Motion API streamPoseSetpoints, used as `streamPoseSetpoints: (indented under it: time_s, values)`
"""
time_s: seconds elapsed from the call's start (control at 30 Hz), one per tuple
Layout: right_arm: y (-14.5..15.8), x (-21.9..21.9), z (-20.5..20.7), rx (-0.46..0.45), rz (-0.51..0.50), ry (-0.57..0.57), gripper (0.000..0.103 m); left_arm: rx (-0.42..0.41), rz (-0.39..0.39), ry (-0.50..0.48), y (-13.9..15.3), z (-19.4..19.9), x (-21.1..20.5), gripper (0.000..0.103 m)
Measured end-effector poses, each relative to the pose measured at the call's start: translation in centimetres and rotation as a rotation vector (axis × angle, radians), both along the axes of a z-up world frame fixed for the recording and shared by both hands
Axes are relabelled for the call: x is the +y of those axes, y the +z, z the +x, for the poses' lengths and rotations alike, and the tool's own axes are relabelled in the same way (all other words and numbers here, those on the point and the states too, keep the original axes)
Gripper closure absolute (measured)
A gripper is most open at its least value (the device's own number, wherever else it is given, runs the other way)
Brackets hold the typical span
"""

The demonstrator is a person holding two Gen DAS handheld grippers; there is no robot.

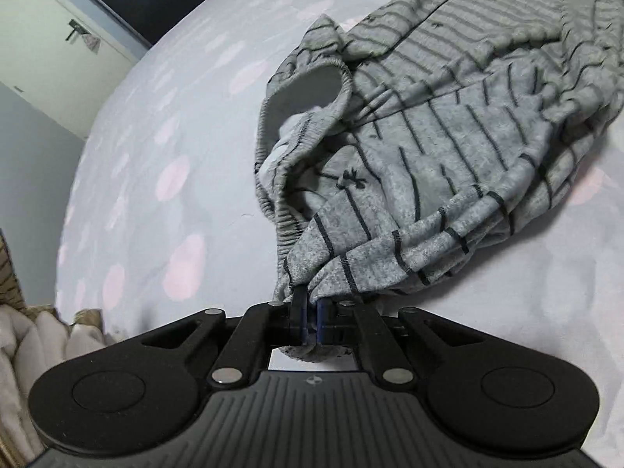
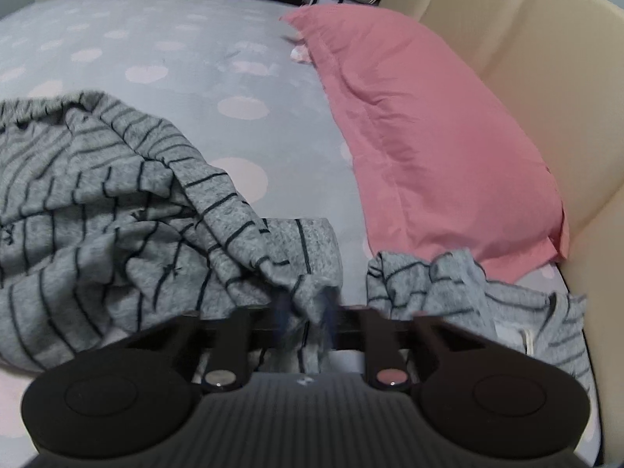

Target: Fold clothes

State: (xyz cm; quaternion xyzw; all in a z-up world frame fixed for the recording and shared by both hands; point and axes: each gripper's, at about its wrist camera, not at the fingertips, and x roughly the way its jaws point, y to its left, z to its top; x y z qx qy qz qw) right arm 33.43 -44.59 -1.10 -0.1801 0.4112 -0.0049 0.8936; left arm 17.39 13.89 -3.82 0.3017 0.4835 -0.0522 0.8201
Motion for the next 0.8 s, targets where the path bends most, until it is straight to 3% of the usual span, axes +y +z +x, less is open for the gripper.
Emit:
streamPoseSetpoints:
  time_s: [0.27,0.4,0.53,0.63,0.8]
  values:
    - [4.8,-0.6,6.6,-0.146,-0.082,-0.117,0.098,0.004,-0.051,-0.025,1.2,-0.3,-0.2,0.100]
    - [4.8,0.0,8.1,-0.118,-0.119,-0.110,0.083,0.008,-0.048,-0.031,1.0,-0.3,-0.2,0.100]
    - [4.9,0.4,6.9,-0.132,-0.155,-0.041,0.083,0.005,-0.048,-0.032,1.0,-0.2,-0.2,0.100]
    - [5.2,0.6,5.1,-0.139,-0.142,0.094,0.083,0.008,-0.042,-0.040,0.8,-0.1,-0.1,0.100]
    - [3.1,1.4,4.2,-0.091,-0.199,0.174,0.082,0.003,-0.039,-0.049,0.6,-0.1,0.1,0.100]
